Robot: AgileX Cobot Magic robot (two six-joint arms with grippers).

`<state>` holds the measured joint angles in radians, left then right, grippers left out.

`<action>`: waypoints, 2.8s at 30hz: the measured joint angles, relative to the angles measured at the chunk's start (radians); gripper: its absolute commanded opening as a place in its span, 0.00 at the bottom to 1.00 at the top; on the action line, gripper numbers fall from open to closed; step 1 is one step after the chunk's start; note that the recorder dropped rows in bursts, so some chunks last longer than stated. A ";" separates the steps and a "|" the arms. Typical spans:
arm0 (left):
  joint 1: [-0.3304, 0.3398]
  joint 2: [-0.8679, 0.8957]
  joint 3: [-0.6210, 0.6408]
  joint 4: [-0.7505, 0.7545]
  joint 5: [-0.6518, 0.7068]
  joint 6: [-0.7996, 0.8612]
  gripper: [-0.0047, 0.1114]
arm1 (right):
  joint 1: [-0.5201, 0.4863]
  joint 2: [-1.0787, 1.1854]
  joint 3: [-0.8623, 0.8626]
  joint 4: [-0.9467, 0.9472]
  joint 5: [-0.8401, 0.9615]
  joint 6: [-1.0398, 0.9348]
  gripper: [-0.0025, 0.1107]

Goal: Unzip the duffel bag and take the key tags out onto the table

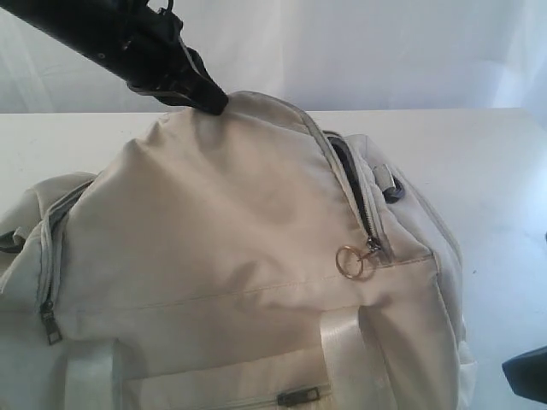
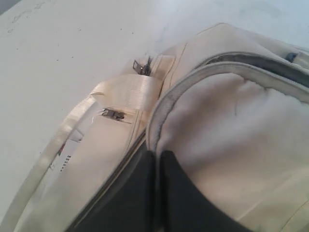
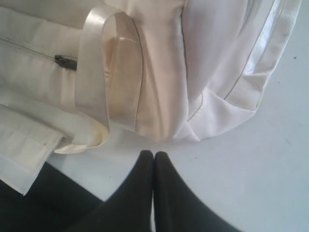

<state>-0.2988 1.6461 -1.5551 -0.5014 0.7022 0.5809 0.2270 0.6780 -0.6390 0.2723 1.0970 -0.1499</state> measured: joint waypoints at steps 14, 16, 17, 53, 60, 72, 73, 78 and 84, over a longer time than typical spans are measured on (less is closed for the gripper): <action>0.000 -0.013 0.000 0.000 0.130 0.015 0.04 | 0.000 0.000 -0.068 -0.011 -0.150 0.000 0.02; 0.000 -0.034 0.000 0.000 0.184 0.019 0.04 | 0.000 0.000 -0.103 -0.023 -0.169 0.000 0.02; 0.000 -0.049 0.000 0.000 0.224 0.021 0.04 | 0.000 0.000 -0.123 -0.028 -0.177 0.000 0.02; -0.002 -0.834 1.164 -0.706 0.414 0.172 0.66 | 0.000 0.000 -0.178 -0.042 -0.143 -0.044 0.02; -0.002 -0.834 1.109 -0.699 0.424 0.174 0.63 | 0.000 0.000 -0.178 -0.033 -0.143 -0.047 0.02; -0.004 -0.740 0.694 -0.279 0.008 0.037 0.58 | 0.000 0.022 -0.178 0.221 -0.266 -0.216 0.02; -0.004 -0.711 0.685 -0.273 -0.003 0.035 0.58 | 0.000 0.030 -0.178 0.221 -0.267 -0.218 0.02; -0.004 -0.499 0.680 -0.271 -0.090 0.059 0.58 | 0.000 0.070 -0.178 0.221 -0.260 -0.238 0.02; -0.029 -0.320 0.679 -0.352 -0.109 0.188 0.58 | 0.000 0.090 -0.178 0.191 -0.236 -0.260 0.02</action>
<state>-0.3275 1.3265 -0.8762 -0.8534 0.5931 0.7688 0.2270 0.7684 -0.8172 0.4632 0.8613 -0.4100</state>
